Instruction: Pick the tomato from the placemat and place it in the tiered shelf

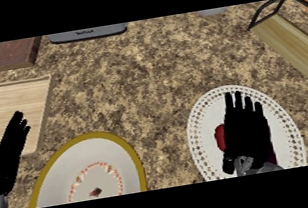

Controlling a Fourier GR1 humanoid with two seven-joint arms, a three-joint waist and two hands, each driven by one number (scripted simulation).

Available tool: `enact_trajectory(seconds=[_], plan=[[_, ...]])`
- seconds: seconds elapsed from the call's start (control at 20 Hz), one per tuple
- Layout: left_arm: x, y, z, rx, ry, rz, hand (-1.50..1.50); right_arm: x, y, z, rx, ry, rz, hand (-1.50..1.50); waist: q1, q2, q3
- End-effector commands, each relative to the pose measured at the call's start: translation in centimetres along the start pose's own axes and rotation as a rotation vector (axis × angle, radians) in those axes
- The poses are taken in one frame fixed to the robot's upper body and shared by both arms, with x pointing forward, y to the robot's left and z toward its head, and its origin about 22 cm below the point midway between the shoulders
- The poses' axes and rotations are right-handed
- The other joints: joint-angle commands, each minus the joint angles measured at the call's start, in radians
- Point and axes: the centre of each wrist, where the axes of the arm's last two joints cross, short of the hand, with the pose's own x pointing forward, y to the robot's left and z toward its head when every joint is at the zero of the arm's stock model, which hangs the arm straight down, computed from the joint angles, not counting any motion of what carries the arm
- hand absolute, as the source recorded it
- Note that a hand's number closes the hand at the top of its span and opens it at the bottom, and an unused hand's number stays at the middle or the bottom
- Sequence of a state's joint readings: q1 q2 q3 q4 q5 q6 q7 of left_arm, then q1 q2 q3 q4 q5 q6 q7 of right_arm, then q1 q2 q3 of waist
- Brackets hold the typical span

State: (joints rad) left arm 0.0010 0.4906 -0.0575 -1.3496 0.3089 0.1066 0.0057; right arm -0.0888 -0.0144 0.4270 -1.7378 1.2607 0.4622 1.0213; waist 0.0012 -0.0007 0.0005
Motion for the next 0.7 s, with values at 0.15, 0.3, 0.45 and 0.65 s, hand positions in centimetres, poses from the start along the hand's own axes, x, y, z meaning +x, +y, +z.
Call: enact_trajectory(seconds=[0.15,0.3,0.45,0.65], plan=[[2.2,1.0,0.4,-0.009,0.008,-0.003,0.0,-0.2,1.8,-1.8,0.021,0.085,0.026,-1.5,0.002,0.0,0.0],[0.8,-1.2,0.3,-0.003,0.014,-0.007,0.0,1.6,2.2,-2.5,0.007,0.088,0.021,-1.5,0.004,0.001,0.0],[0.3,-0.7,1.1,0.006,0.006,-0.001,0.0,-0.7,2.5,-4.9,0.042,0.103,0.017,-1.5,0.004,0.001,0.0],[-0.6,-0.4,-0.8,0.003,0.018,0.007,0.0,-1.0,4.6,-3.2,0.053,0.089,-0.023,1.5,-0.001,0.001,-0.001]])
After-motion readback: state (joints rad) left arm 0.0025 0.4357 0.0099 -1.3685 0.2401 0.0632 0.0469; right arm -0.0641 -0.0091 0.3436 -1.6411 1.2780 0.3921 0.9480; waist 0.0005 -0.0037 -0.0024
